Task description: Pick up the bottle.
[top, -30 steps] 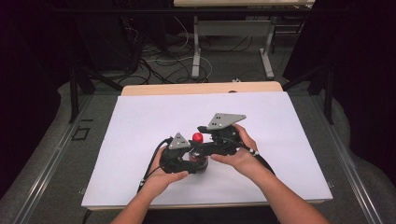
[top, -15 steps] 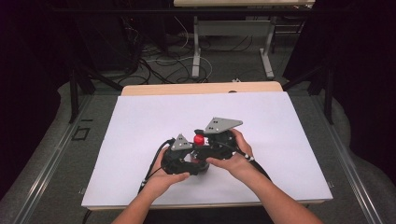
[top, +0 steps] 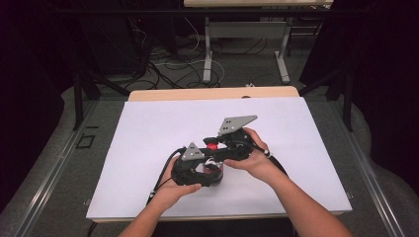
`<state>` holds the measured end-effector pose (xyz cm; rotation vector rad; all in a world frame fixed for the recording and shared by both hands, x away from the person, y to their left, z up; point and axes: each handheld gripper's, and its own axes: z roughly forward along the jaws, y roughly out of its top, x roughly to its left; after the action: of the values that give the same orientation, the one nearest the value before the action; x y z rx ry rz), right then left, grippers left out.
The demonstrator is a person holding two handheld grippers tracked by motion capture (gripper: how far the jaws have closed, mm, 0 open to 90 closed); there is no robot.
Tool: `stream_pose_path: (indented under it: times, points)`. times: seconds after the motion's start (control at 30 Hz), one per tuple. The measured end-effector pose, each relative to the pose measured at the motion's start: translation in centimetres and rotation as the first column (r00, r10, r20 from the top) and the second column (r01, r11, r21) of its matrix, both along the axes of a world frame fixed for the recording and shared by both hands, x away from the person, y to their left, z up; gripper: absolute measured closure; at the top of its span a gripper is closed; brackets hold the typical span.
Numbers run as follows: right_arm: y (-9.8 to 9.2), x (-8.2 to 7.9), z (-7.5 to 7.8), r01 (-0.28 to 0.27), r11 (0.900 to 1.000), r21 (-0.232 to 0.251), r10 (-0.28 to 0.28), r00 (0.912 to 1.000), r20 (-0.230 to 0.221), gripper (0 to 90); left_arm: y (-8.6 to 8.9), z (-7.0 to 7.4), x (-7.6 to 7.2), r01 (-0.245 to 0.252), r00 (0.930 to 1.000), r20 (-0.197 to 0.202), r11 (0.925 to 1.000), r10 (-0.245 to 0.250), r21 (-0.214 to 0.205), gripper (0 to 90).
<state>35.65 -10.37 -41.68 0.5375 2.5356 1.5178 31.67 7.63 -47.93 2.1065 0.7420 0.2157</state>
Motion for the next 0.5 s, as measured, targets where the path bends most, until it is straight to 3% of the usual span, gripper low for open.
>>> stream_pose_path:
  times: [0.17,0.27,0.37,0.47,0.5]
  points:
    - [-0.7,0.8,0.3,-0.051,0.9986,0.012,0.051,0.9981,-0.035,60.8,0.1,0.2,0.0,-0.001,0.9999,0.017,1.0,0.001,-0.004,30.4]
    - [-0.5,0.6,0.2,-0.032,0.999,0.031,0.033,0.9991,-0.029,55.9,0.1,0.2,0.0,-0.006,1.0,0.004,1.0,0.006,-0.003,30.4]
    - [-0.1,-0.2,0.3,0.039,0.9987,0.033,-0.04,0.999,0.02,49.1,0.3,0.0,0.2,-0.017,0.9998,0.004,0.9998,0.017,0.009,30.5]
    - [0.0,-0.9,0.3,0.107,0.9943,0.002,-0.106,0.9918,0.071,48.0,0.5,0.0,0.4,-0.025,0.9996,0.013,0.9996,0.025,0.011,30.5]
    - [0.1,-1.2,0.3,0.127,0.9919,-0.008,-0.126,0.99,0.064,48.1,0.6,0.0,0.4,-0.029,0.9995,0.015,0.9994,0.029,0.019,30.5]
